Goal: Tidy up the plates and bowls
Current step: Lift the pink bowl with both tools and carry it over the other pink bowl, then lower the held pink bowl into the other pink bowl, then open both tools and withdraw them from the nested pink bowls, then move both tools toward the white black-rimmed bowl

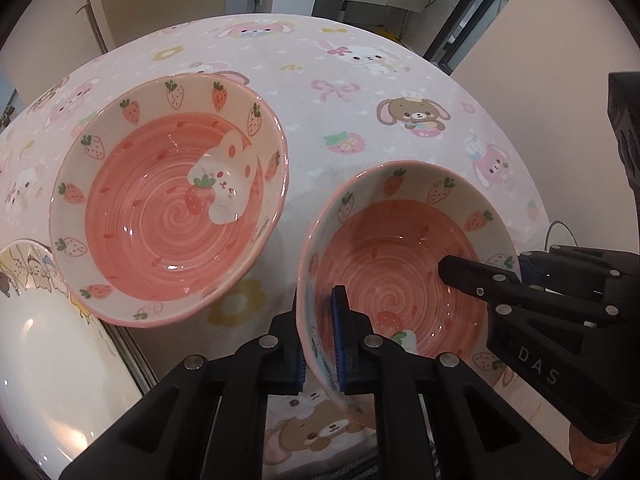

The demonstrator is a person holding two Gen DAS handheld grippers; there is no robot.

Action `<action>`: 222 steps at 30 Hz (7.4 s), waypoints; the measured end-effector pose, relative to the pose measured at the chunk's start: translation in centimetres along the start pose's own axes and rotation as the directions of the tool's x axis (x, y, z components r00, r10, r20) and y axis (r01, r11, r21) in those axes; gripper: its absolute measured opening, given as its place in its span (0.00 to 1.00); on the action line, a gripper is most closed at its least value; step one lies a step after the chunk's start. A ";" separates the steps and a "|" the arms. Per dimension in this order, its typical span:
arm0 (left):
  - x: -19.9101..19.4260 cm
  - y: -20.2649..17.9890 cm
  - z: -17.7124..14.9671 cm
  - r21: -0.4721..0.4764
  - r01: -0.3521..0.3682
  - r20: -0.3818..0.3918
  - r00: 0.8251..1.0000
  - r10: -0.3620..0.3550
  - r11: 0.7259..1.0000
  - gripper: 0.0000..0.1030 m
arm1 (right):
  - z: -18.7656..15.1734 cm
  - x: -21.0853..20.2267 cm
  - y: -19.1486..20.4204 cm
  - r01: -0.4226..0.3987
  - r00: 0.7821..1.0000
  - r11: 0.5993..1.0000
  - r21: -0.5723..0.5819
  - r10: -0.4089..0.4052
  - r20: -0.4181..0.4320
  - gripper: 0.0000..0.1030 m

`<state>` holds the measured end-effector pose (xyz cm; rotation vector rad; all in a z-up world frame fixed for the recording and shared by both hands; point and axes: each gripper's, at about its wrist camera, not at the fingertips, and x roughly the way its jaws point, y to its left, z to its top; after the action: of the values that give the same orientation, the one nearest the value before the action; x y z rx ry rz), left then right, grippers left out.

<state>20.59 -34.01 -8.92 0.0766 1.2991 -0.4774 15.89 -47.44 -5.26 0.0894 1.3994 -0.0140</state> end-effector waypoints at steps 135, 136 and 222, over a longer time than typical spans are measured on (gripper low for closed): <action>-6.9 10.1 3.4 -0.005 -0.049 0.172 0.984 0.049 0.999 0.15 | 5.3 0.3 4.7 -0.422 0.887 0.902 0.093 0.389 0.248 0.11; -7.0 9.7 3.3 0.018 -0.079 0.188 0.979 0.074 0.997 0.14 | 5.3 0.3 4.7 -0.423 0.886 0.902 0.088 0.392 0.248 0.11; 1.9 -14.4 -1.3 0.271 0.058 0.129 0.987 -0.096 0.961 0.30 | -12.7 -4.3 -13.8 -0.152 0.932 0.945 0.290 0.039 0.361 0.30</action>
<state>14.31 -47.10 -8.03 0.2135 1.0958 -0.7112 1.80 -60.46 -3.86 0.4035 1.0227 -0.1643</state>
